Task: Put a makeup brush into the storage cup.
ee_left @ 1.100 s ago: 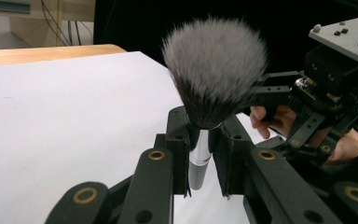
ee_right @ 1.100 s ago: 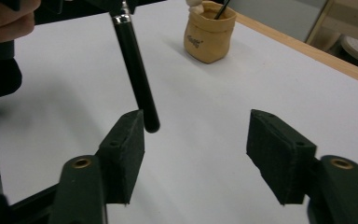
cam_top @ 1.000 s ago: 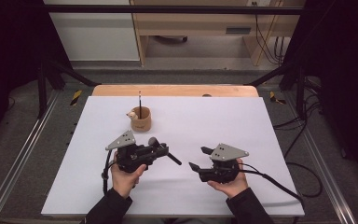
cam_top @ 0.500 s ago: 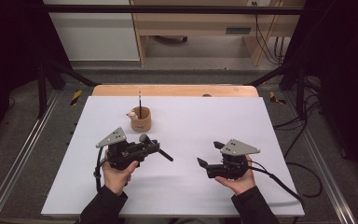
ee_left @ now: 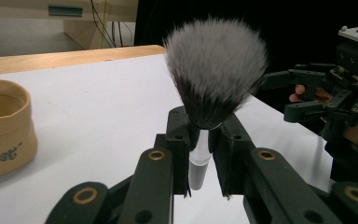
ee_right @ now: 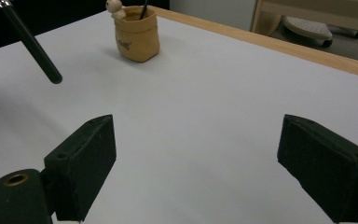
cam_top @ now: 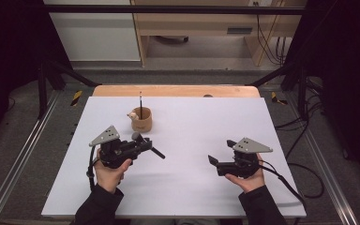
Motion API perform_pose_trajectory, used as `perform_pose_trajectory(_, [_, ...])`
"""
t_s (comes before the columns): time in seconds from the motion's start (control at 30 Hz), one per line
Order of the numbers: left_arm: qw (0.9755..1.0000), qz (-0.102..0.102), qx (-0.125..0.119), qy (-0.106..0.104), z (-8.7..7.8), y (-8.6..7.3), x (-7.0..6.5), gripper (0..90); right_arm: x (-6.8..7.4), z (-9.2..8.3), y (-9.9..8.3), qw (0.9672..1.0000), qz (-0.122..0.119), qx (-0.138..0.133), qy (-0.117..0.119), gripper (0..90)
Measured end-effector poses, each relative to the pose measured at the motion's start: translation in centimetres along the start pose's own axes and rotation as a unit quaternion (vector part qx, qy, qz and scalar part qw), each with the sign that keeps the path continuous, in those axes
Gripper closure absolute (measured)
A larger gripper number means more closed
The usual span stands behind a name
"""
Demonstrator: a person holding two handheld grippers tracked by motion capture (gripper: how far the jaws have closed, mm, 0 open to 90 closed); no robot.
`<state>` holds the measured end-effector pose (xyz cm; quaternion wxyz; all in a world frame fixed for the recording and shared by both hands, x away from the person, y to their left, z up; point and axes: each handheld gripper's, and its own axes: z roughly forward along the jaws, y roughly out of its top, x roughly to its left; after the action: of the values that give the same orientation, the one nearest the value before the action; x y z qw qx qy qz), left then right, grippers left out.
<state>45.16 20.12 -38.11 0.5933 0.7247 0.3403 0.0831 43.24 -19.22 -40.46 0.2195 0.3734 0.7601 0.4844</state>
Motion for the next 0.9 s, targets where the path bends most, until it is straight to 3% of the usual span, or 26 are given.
perform_pose_trajectory(0.43, [0.9989, 0.004, 0.001, 0.047, -1.5, 0.7, 0.9, 76.7, -1.6, -0.8, -0.6, 0.9996, 0.019, -0.001, -0.021, 10.6])
perform_pose_trajectory(0.9, [0.9976, 0.006, -0.002, 0.069, -2.3, 1.3, 1.5, 76.7, -2.6, -1.2, -0.9, 0.9984, 0.034, 0.006, -0.045, 6.8])
